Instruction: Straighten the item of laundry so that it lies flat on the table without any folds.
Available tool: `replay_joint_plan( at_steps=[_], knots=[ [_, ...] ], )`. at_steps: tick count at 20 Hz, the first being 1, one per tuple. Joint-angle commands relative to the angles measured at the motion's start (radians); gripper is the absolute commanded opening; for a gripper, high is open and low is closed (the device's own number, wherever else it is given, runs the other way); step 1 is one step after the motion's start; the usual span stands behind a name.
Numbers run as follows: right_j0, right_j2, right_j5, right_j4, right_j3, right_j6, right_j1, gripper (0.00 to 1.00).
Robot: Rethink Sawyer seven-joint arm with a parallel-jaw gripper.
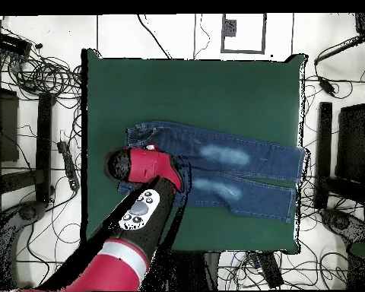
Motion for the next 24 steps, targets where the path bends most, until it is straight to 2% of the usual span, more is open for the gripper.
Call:
replay_joint_plan(
  at_steps=[1,5,10,14,18,21,24],
  knots=[
    [0.030,0.195,0.014,0.108,-0.038,0.185,0.128,1.00],
    [0.027,0.238,-0.024,0.146,-0.036,0.181,0.130,1.00],
    [-0.025,0.370,-0.031,0.213,0.015,0.138,0.078,1.00],
    [-0.050,0.434,0.001,0.249,0.044,0.117,0.039,1.00],
    [-0.091,0.521,-0.024,0.284,0.084,0.087,0.006,1.00],
    [-0.081,0.526,-0.014,0.292,0.074,0.103,0.000,1.00],
    [-0.020,0.450,0.051,0.282,0.019,0.178,0.006,1.00]
  ],
)
